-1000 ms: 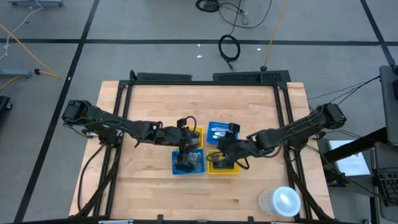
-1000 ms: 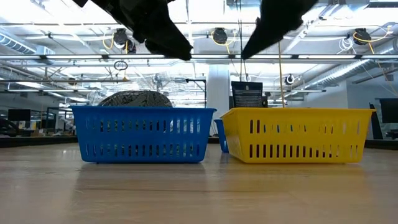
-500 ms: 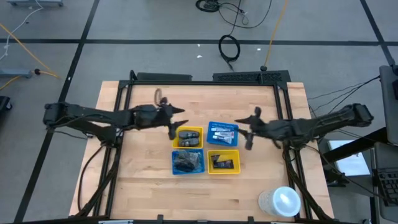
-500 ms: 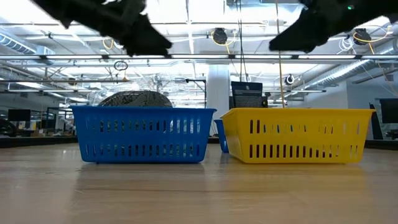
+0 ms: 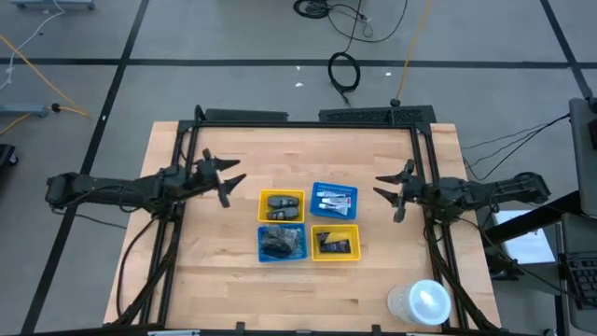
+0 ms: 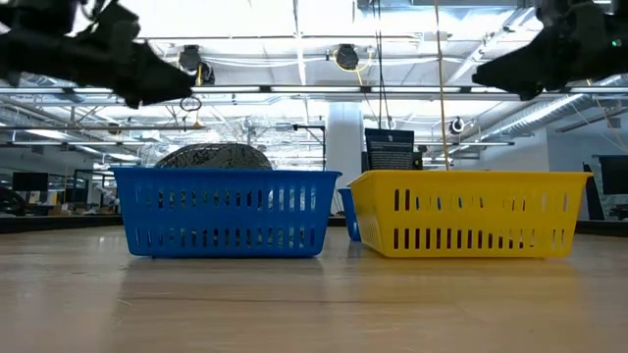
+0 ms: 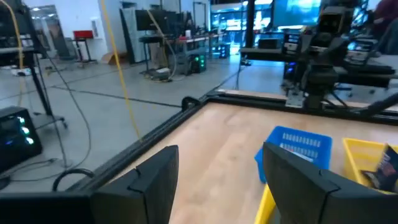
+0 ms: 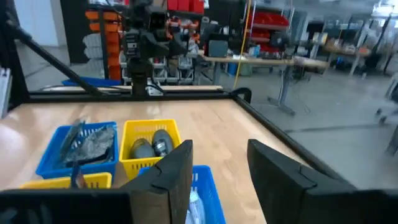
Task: Pick & Place Travel size toiletries
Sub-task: Return to home position
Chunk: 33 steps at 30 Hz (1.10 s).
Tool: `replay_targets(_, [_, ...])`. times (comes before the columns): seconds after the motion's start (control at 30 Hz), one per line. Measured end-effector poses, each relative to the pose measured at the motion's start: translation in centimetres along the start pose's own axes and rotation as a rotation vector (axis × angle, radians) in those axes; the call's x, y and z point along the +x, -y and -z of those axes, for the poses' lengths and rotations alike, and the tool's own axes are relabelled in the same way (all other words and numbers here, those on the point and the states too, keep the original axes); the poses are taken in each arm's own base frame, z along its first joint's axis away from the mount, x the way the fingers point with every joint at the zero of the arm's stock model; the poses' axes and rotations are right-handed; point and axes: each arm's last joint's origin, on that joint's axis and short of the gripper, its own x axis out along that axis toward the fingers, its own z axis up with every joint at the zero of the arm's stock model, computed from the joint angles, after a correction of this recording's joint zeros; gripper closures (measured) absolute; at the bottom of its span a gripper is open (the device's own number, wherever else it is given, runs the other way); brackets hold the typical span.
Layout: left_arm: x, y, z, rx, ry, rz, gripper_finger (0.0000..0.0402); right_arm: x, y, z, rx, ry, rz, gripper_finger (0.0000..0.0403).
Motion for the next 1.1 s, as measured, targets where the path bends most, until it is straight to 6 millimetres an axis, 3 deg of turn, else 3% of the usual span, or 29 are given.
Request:
replay_targets(0.1, [-1.2, -0.4, 1.4, -0.057, -0.004, 0.0, 0.0172, -0.8, 0.6, -0.3, -0.014, 0.069, 0.053, 0.0259])
replay_targets(0.2, [-2.2, -0.6, 2.3, -0.149, -0.004, 0.005, 0.0172, -1.4, 0.8, -0.7, 0.094, 0.134, 0.033, 0.0259])
replay_targets(0.37, [-3.0, -0.4, 4.1, -0.211, -0.021, 0.022, 0.0172, -1.2, 0.1, 2.2, 0.122, 0.068, -0.128, 0.0259])
replay_targets(0.47, [-3.2, -0.2, 4.4, -0.217, -0.021, 0.048, 0.0172, -0.9, -0.1, 3.9, 0.16, 0.069, -0.129, 0.0259])
replay_targets(0.6, [-3.3, 0.1, 4.3, -0.187, -0.021, 0.071, 0.0172, -1.0, 0.0, 3.2, 0.137, 0.161, -0.123, 0.0259])
replay_targets(1.1, [-3.2, 0.1, 4.4, -0.164, -0.028, 0.073, 0.0172, -0.8, -0.1, 3.8, 0.091, 0.096, -0.124, 0.0259])
